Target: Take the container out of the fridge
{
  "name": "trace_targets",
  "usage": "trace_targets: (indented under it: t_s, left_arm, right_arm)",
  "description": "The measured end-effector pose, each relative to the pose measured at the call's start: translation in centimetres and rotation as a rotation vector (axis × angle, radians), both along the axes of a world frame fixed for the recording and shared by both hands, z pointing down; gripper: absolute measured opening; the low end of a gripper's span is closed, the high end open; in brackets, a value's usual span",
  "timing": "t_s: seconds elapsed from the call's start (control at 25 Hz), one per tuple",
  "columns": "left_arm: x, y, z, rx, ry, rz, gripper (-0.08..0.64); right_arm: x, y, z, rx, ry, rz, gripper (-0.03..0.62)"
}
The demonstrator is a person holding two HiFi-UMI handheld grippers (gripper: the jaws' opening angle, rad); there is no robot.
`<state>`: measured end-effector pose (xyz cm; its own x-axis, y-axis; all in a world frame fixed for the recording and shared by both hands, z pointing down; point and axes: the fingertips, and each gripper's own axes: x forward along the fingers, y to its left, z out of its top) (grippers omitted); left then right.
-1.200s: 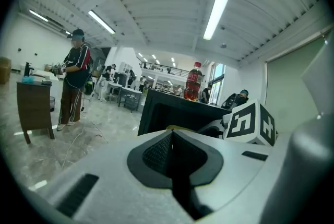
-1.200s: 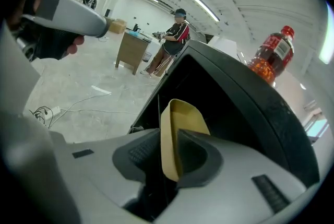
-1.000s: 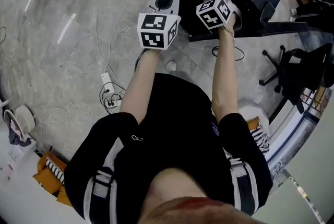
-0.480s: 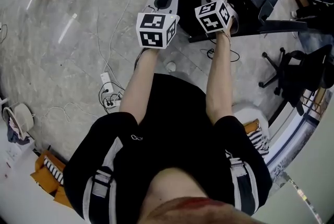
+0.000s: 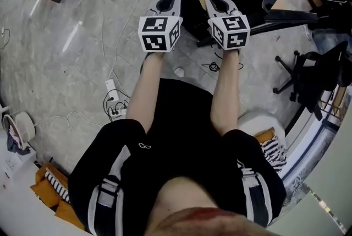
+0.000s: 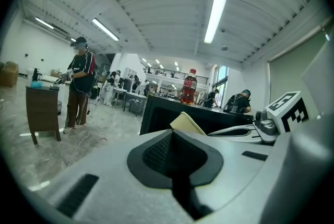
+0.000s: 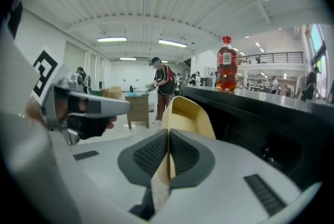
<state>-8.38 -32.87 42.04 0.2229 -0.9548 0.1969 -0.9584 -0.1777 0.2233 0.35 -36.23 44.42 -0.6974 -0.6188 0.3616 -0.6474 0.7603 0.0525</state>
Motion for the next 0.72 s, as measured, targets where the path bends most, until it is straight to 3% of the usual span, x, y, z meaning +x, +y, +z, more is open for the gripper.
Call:
trace_targets:
  t_s: [0.32,0.52,0.72]
  left_arm:
    - [1.0,2.4,-2.9,0.061,-0.053,-0.029,0.008]
    - [1.2,3.2,-4.4,0.098,-0.069,-0.026,0.008]
    - [1.9,3.6,-5.5,0.117,-0.076,-0.023,0.008]
  right_arm:
    - [1.2,3.4,-3.9,-0.063,-0.43,-0.024,0.017]
    - [1.0,4.5,-6.0,-0.057,-0.562,-0.065,0.017]
    - [1.7,5.1,-7.7,-0.034,-0.601,-0.092,0.017]
